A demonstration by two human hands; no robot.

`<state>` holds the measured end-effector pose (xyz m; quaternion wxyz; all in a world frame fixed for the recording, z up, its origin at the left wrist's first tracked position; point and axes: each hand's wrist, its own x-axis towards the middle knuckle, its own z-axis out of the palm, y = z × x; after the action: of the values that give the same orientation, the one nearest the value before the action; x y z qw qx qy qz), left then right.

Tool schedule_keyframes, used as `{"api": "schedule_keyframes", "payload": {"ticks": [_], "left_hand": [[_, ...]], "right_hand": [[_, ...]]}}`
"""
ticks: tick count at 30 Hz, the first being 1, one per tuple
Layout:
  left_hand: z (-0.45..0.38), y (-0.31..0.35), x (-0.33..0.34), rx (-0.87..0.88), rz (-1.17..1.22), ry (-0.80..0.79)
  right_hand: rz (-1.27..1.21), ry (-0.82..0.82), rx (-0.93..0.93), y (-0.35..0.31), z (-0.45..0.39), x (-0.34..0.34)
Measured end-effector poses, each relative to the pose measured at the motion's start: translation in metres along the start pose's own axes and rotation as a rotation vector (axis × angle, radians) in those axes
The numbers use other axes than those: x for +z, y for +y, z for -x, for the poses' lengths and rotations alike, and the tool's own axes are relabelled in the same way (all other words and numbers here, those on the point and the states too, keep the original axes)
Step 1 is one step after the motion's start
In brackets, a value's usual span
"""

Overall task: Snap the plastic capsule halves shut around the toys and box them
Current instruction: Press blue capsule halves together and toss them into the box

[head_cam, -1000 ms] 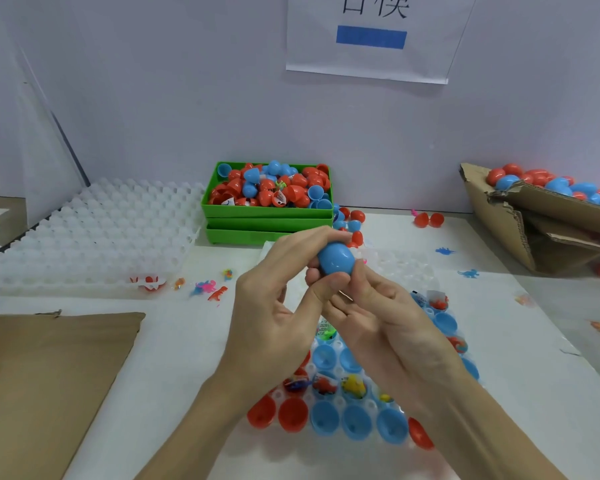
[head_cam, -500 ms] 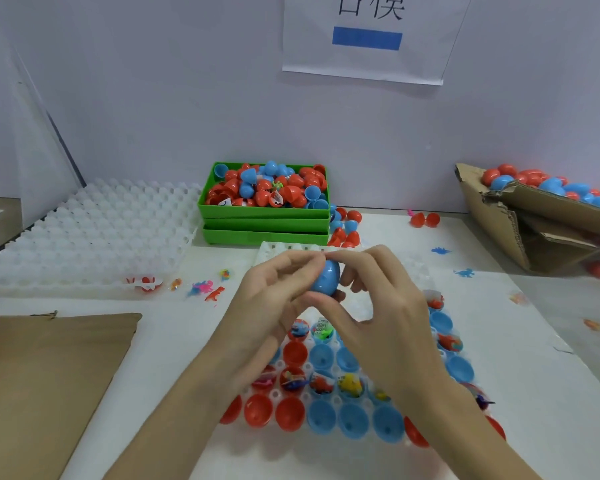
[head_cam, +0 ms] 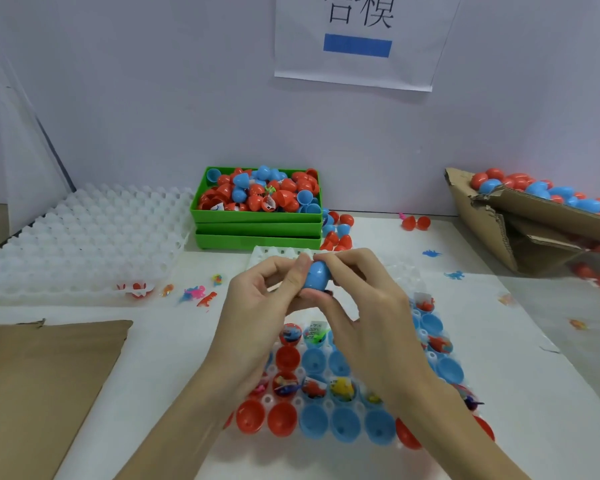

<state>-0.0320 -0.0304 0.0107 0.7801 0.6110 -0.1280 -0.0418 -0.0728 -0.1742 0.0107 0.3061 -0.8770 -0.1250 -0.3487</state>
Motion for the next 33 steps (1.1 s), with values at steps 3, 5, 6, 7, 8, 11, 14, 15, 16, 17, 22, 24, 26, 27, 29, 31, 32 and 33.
{"api": "schedule_keyframes", "payload": {"ticks": [3,5,6,7,8,11,14,15,16,17,22,24,26,27,29,31,32,33], "left_hand": [[-0.001,0.002,0.003,0.023,-0.112,0.014],[-0.004,0.004,0.002,0.024,-0.09,0.067],[-0.005,0.005,0.0,0.028,-0.094,0.102],[-0.005,0.005,-0.003,0.027,-0.104,0.124],[-0.006,0.005,-0.006,0.023,-0.114,0.133],[-0.007,0.007,-0.012,0.005,-0.127,0.125],[-0.007,0.007,-0.011,0.003,-0.171,0.106],[-0.006,0.007,-0.011,0.007,-0.185,0.099],[-0.006,0.007,-0.011,0.013,-0.193,0.094],[-0.006,0.007,-0.011,0.015,-0.198,0.091],[-0.004,0.006,-0.011,0.017,-0.225,0.068],[-0.004,0.006,-0.011,0.013,-0.231,0.059],[-0.005,0.006,-0.009,0.018,-0.234,0.051],[-0.005,0.006,-0.009,0.018,-0.237,0.048],[-0.005,0.005,-0.009,0.016,-0.248,0.045],[-0.005,0.006,-0.01,0.017,-0.252,0.043],[-0.005,0.006,-0.01,0.015,-0.251,0.043],[-0.005,0.007,-0.01,0.014,-0.251,0.044]], "right_hand": [[-0.117,-0.045,0.177,0.008,-0.006,-0.008],[-0.353,-0.053,0.46,0.022,-0.02,-0.019],[-0.539,-0.046,0.632,0.033,-0.032,-0.027],[-0.772,-0.015,0.778,0.047,-0.045,-0.038],[-1.031,0.068,0.868,0.062,-0.059,-0.052],[-1.494,0.379,0.863,0.105,-0.096,-0.1],[-1.227,0.235,0.969,0.125,-0.102,-0.113],[-1.073,0.172,0.984,0.127,-0.094,-0.108],[-0.921,0.128,0.957,0.127,-0.083,-0.1],[-0.787,0.102,0.905,0.128,-0.071,-0.092],[-0.352,0.009,0.764,0.116,-0.025,-0.062],[-0.191,-0.07,0.664,0.11,-0.02,-0.055],[-0.069,-0.125,0.52,0.105,-0.018,-0.052],[-0.023,-0.134,0.455,0.102,-0.018,-0.053],[0.022,-0.173,0.347,0.096,-0.018,-0.057],[0.057,-0.312,0.294,0.091,-0.017,-0.063],[0.09,-0.409,0.296,0.089,-0.017,-0.066],[0.137,-0.503,0.302,0.088,-0.016,-0.069]]}}
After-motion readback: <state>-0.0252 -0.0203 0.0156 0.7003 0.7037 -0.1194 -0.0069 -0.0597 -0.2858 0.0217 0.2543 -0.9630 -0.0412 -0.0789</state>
